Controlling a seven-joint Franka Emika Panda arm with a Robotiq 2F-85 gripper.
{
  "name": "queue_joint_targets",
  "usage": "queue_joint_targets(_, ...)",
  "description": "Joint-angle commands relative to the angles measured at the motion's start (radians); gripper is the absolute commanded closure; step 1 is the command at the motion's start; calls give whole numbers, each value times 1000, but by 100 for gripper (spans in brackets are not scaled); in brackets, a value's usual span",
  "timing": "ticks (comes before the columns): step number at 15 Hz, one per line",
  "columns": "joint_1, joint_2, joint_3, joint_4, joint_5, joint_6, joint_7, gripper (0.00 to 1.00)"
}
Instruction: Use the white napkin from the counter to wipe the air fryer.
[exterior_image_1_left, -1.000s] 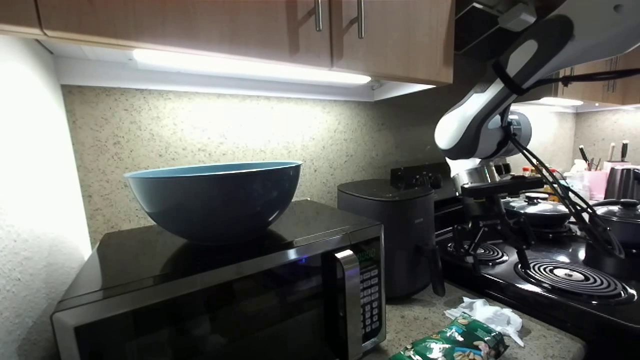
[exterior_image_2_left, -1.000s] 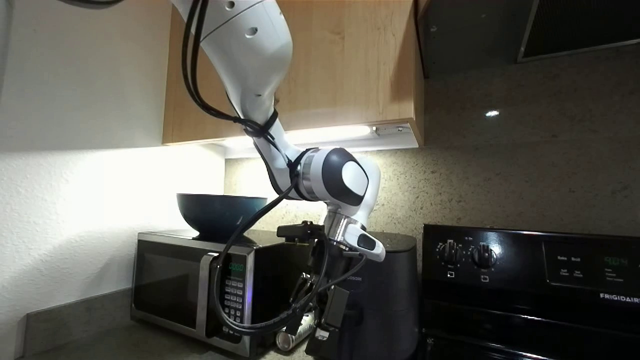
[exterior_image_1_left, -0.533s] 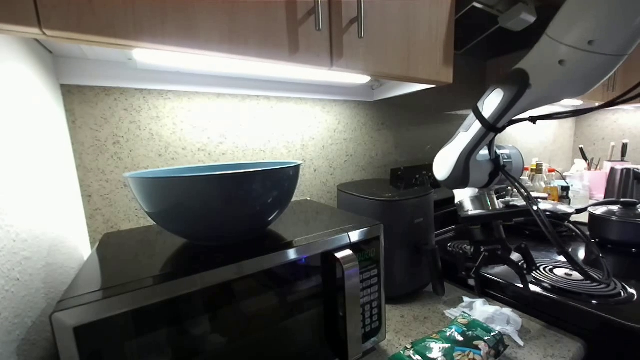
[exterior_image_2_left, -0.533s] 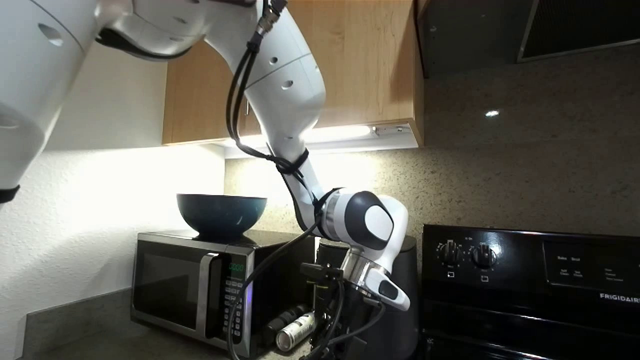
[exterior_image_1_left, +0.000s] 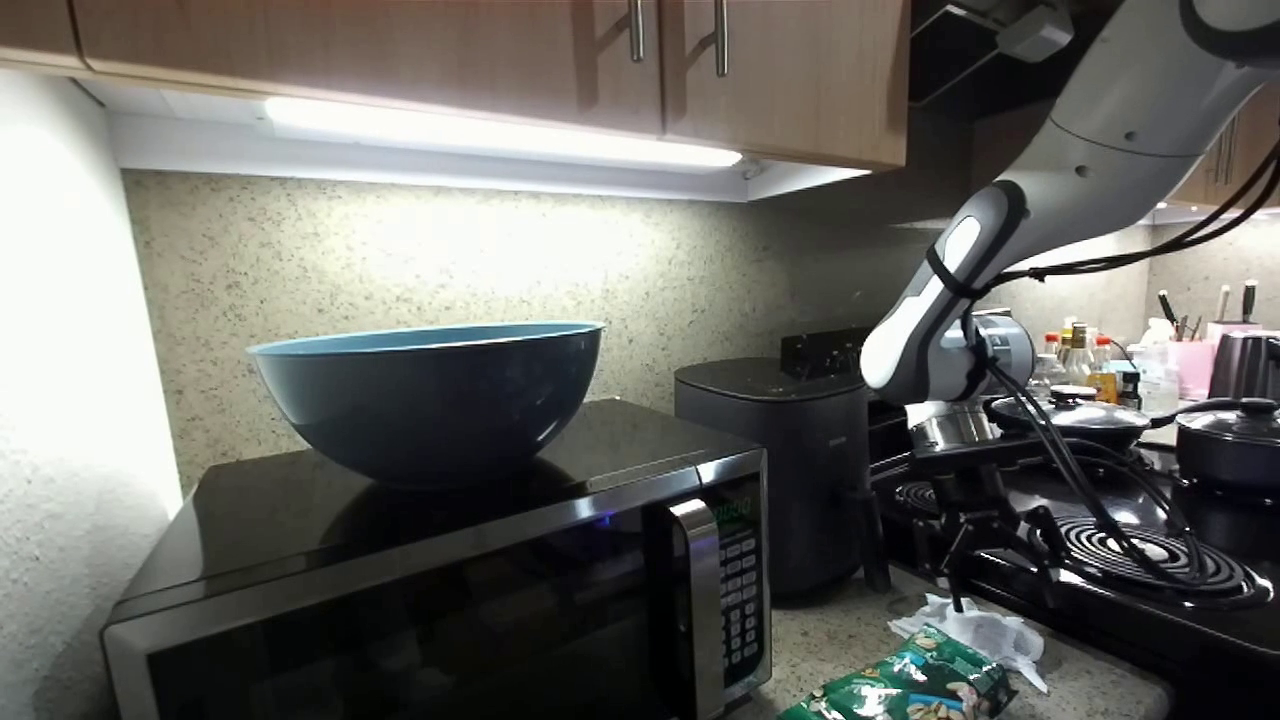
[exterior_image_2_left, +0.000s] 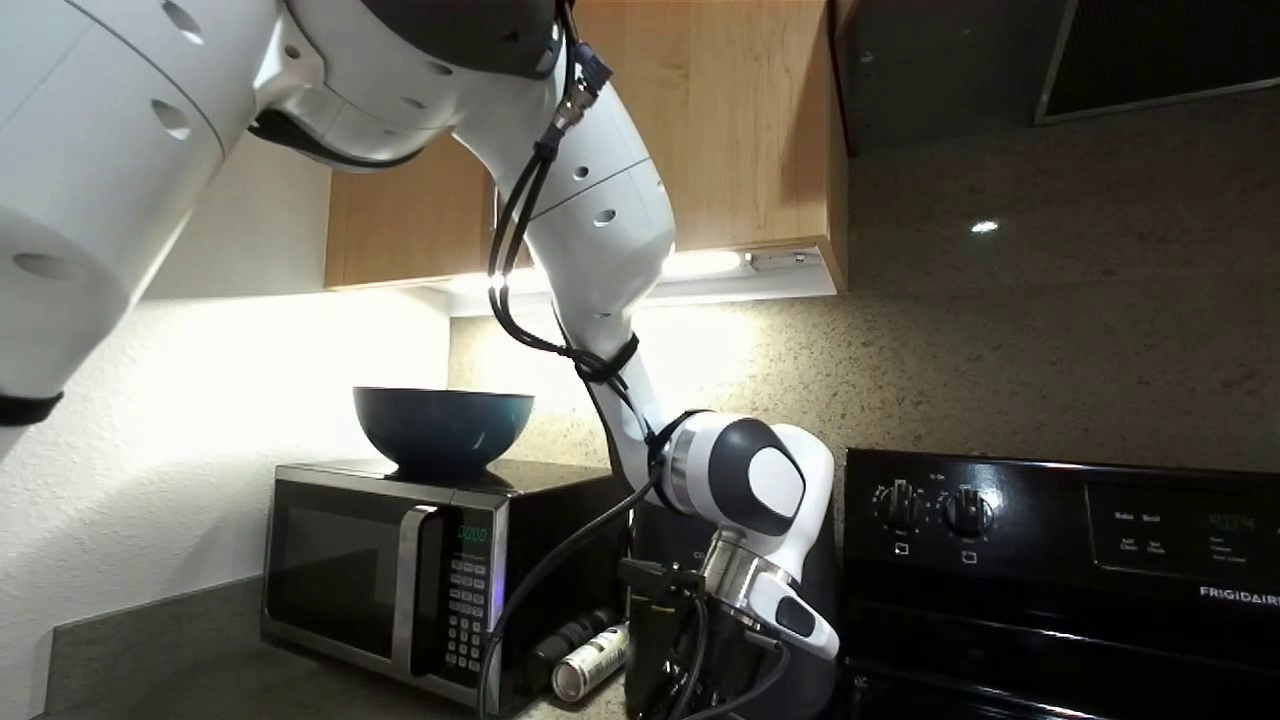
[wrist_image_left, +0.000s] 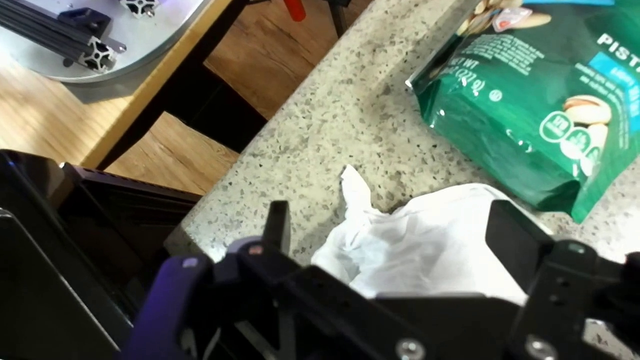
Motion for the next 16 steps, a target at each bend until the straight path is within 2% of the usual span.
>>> queue_joint_targets(1, 9, 27, -5, 1, 3, 130, 8, 6)
queue_joint_targets(2, 10, 35, -3, 2, 6, 170, 6, 26)
queue_joint_targets(5, 6, 53, 1, 6, 24, 230, -5, 47)
queue_joint_targets(9, 3, 63, -3, 16, 31, 206, 10, 74)
queue_joint_targets(13, -8, 55, -7, 18, 57, 174, 4, 98)
queue_joint_targets(16, -22, 42, -7, 15, 97, 160, -8, 100)
